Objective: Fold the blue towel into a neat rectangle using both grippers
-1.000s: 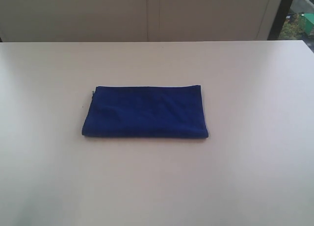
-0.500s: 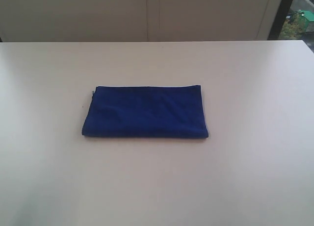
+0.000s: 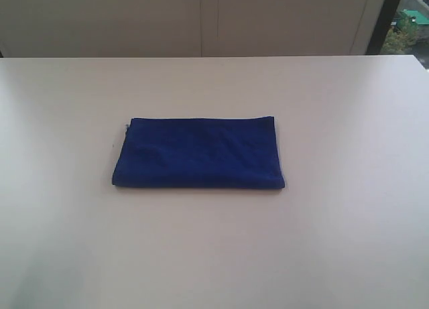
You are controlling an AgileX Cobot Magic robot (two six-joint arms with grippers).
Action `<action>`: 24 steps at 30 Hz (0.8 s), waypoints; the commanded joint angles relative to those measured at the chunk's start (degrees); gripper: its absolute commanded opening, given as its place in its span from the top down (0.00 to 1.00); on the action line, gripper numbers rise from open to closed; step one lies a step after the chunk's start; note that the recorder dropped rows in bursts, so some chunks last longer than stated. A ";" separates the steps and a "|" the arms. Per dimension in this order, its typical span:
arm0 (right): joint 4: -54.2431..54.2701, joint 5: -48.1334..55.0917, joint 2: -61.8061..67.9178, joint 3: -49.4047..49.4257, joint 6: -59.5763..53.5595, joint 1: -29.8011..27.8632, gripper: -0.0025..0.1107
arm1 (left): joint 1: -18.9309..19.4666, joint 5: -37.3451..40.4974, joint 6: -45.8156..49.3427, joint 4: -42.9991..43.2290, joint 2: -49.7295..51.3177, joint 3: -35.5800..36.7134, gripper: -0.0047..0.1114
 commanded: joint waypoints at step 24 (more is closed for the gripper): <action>-0.49 -0.92 -0.33 0.35 0.23 -0.13 0.98 | -0.02 -0.90 2.03 -0.22 -0.25 0.36 0.96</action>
